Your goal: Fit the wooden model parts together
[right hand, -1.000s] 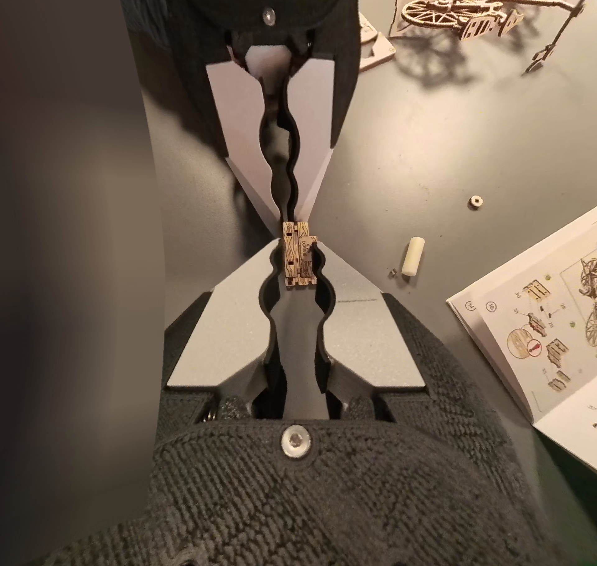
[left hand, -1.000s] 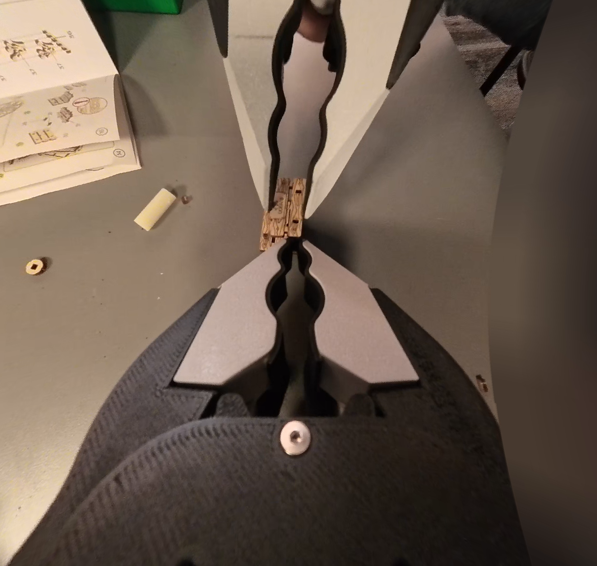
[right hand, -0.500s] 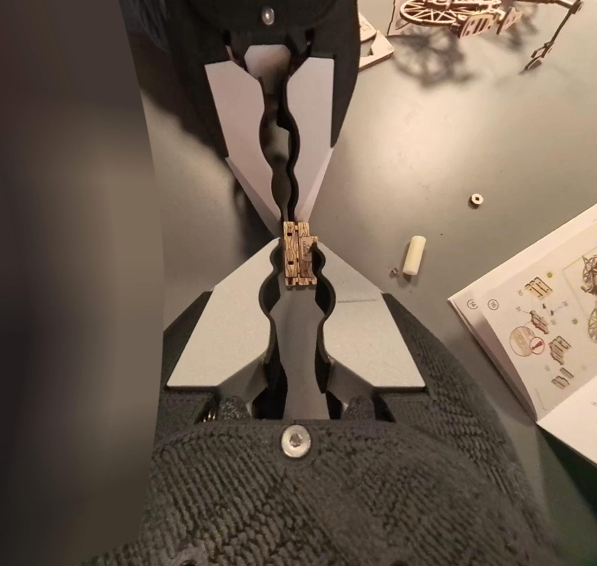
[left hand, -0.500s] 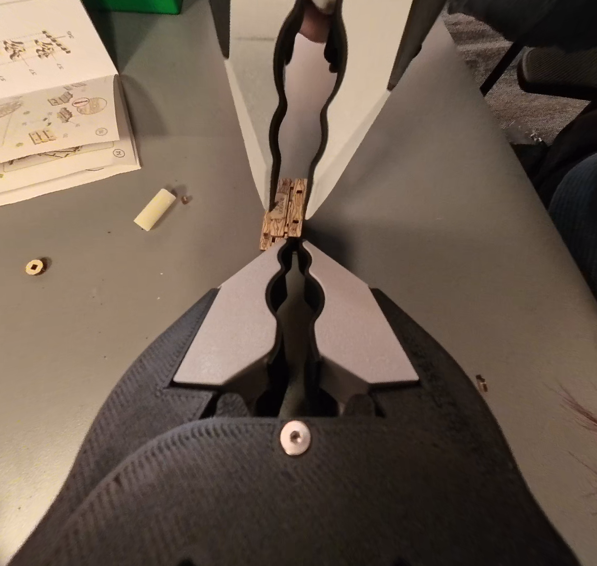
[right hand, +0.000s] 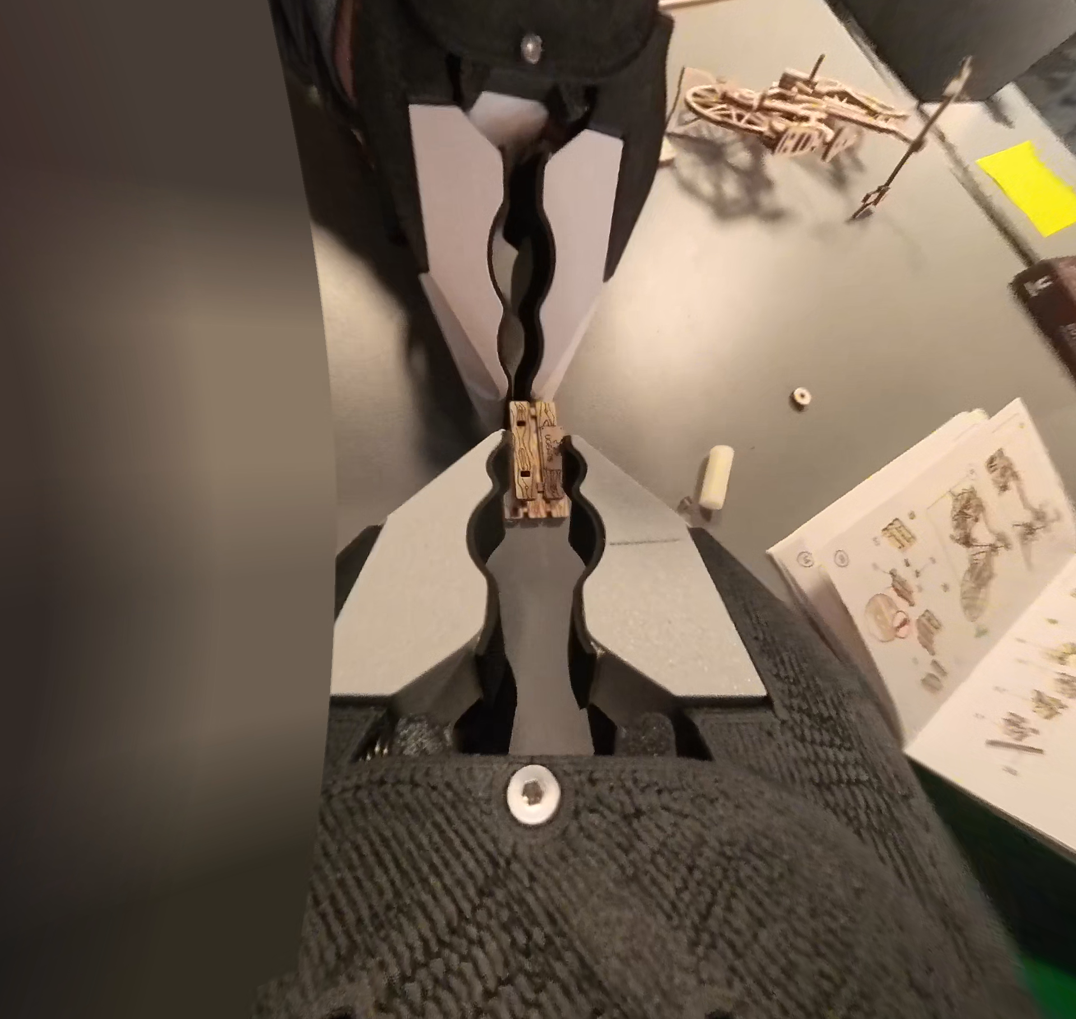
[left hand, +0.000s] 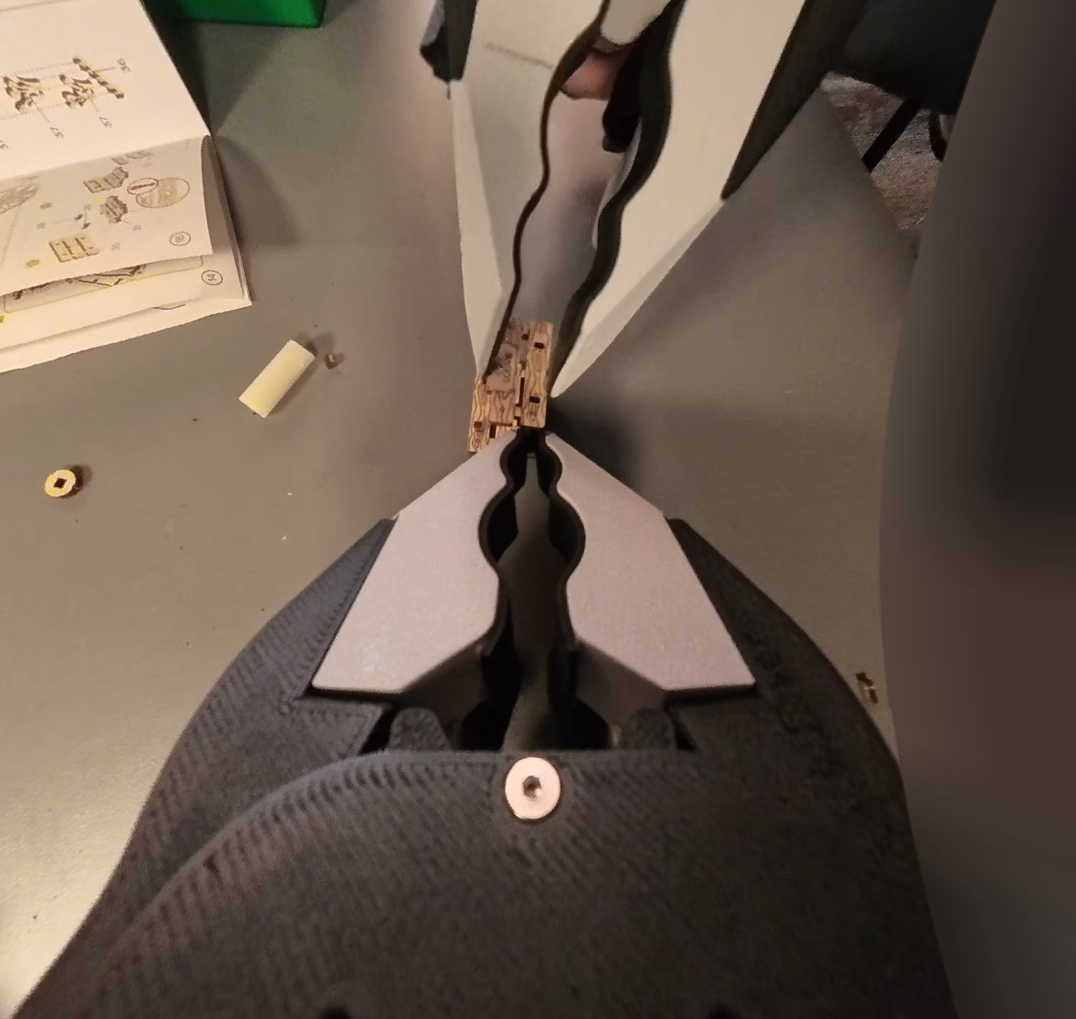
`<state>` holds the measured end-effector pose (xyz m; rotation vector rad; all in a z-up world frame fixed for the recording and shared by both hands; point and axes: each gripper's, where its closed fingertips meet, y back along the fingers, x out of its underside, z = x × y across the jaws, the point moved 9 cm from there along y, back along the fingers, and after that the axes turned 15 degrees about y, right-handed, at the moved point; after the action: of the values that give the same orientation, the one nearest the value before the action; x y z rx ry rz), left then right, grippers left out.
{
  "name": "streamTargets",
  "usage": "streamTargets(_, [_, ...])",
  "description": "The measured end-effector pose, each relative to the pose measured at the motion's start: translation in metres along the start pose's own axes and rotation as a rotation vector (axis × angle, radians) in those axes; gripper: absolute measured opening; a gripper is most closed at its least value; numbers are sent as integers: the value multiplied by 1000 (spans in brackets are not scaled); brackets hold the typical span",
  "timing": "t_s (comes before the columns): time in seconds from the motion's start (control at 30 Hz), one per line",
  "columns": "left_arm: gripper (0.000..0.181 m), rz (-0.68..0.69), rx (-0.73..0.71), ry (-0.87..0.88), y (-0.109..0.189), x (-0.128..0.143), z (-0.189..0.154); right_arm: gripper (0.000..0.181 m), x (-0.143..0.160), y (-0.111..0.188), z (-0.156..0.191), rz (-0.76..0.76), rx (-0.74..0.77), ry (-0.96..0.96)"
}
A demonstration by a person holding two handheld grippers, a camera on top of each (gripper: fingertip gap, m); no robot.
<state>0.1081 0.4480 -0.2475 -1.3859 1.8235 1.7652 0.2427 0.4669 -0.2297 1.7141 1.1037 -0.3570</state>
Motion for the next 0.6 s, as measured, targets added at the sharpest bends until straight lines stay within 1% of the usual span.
streamTargets(0.03, [2,0,1,0,0,0,0,16,1,0,-2,-14,-24,-39])
streamTargets(0.13, [2,1,3,3,0,0,0,16,7,-2,-8,-64,-103,-147])
streamTargets(0.2, [2,2,6,7,0,0,1,16,9,-3,-10,-76,-139,-169])
streamTargets(0.23, [2,3,10,7,0,0,0,6,12,-7,-7,-46,-181,-162])
streamTargets(0.27, [2,6,8,6,0,0,0,4,14,-12,-4,-21,-203,-149])
streamTargets(0.37, [2,-2,-14,1,-1,0,1,6,16,-13,-1,-15,-132,-46])
streamTargets(0.53, [1,-1,-12,-1,-1,0,1,7,17,-11,-2,-33,-128,-72])
streamTargets(0.6, [1,0,-8,0,-1,0,1,12,17,-9,-2,-53,-123,-72])
